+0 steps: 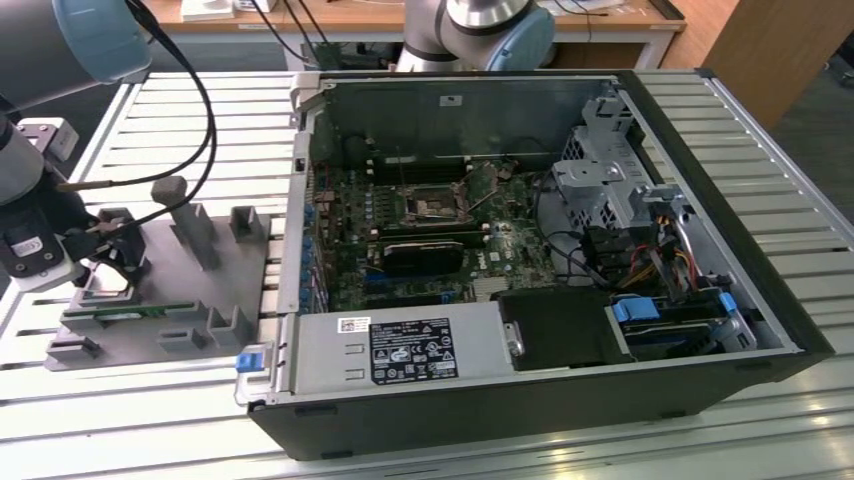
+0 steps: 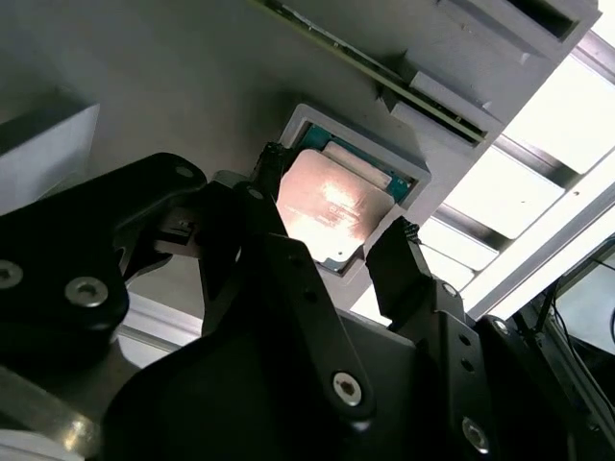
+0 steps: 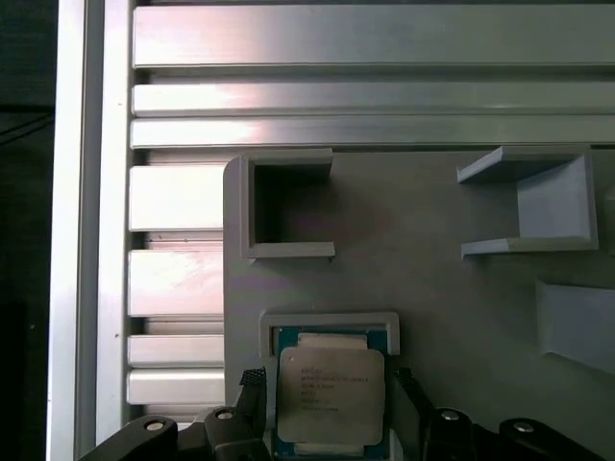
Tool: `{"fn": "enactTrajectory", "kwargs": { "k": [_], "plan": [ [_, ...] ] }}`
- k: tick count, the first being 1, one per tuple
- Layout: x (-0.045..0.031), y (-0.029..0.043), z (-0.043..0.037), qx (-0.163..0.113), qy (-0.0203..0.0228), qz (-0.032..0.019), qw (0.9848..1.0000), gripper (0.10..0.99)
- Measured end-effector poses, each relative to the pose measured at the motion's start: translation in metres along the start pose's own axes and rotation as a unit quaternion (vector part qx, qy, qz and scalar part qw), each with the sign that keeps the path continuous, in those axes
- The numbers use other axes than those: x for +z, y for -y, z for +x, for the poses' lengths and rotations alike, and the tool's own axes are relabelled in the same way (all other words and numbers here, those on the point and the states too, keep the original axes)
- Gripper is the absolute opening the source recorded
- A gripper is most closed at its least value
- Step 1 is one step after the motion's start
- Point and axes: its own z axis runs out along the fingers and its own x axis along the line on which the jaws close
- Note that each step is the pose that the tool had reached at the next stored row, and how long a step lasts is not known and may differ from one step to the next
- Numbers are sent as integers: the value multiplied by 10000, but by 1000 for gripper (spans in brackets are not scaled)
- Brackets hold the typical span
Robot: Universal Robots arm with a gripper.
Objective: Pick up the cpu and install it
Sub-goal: 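Pick up the cpu and move it towards the insertion slot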
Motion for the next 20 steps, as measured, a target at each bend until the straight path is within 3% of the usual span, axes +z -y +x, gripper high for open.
{"fn": "enactTrajectory", "kwargs": {
  "k": [8,10,11,20],
  "plan": [
    [8,-5,1,-117,-10,5,9999,631],
    [10,-6,0,-124,-10,5,9999,620],
    [10,-6,0,-125,-10,5,9999,549],
    [9,-7,0,-134,-9,4,9999,529]
  ]
}}
